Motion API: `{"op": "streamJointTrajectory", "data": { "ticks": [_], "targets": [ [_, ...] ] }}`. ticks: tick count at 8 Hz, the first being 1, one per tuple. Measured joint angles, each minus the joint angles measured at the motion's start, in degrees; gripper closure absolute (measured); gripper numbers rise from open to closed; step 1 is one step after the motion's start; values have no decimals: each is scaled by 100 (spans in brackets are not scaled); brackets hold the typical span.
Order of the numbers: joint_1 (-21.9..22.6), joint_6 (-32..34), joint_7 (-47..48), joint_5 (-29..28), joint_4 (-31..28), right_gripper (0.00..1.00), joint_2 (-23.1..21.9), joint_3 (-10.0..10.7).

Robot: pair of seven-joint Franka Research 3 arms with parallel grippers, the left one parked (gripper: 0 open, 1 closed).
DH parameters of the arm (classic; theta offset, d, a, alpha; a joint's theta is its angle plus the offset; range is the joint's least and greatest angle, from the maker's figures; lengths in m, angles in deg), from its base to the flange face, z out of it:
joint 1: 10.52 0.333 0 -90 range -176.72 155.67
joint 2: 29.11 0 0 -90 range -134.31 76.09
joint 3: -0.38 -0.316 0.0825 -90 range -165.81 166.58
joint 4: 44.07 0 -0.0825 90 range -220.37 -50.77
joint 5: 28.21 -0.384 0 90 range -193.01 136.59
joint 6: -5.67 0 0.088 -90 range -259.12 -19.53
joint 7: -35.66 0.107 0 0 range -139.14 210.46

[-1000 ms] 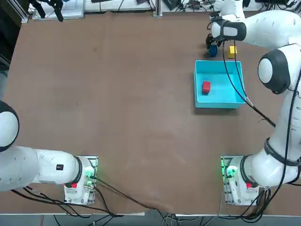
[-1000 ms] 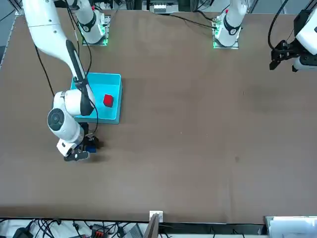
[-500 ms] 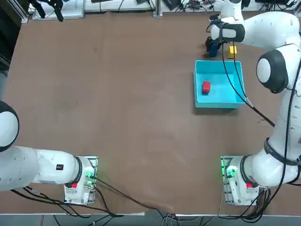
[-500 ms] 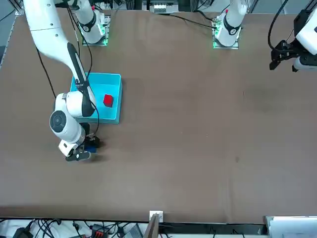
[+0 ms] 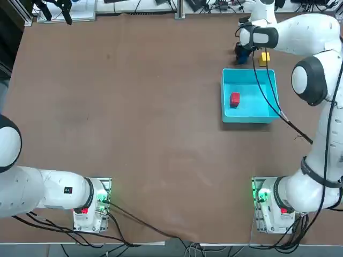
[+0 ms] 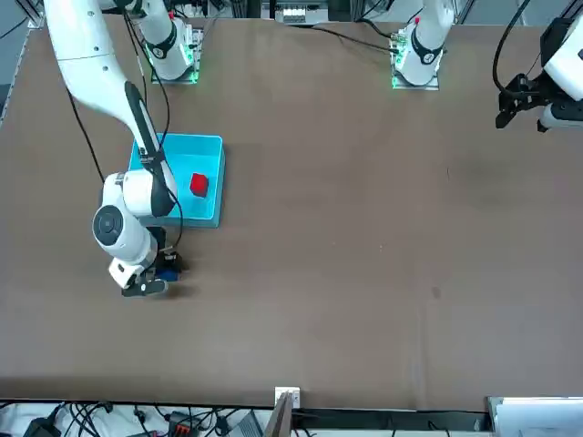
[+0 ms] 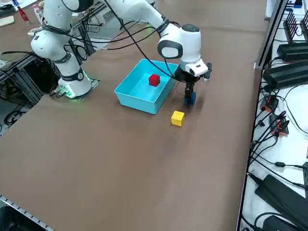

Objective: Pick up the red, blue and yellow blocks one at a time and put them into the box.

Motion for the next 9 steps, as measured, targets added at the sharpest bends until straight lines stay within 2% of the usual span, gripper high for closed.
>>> {"op": "streamJointTrajectory", "data": {
  "ticks": [2,4,6,8,9],
  "targets": [
    [-9,1174,132,-1,126,30,-557,6],
    [-3,2381,406,-3,-110,30,-1583,-12],
    [54,2470,613,-6,-1258,30,-2615,-88],
    [290,1827,982,-8,-2680,30,-3378,-129],
    [480,1486,1191,-8,-3286,30,-3608,-138]
  ]
}}
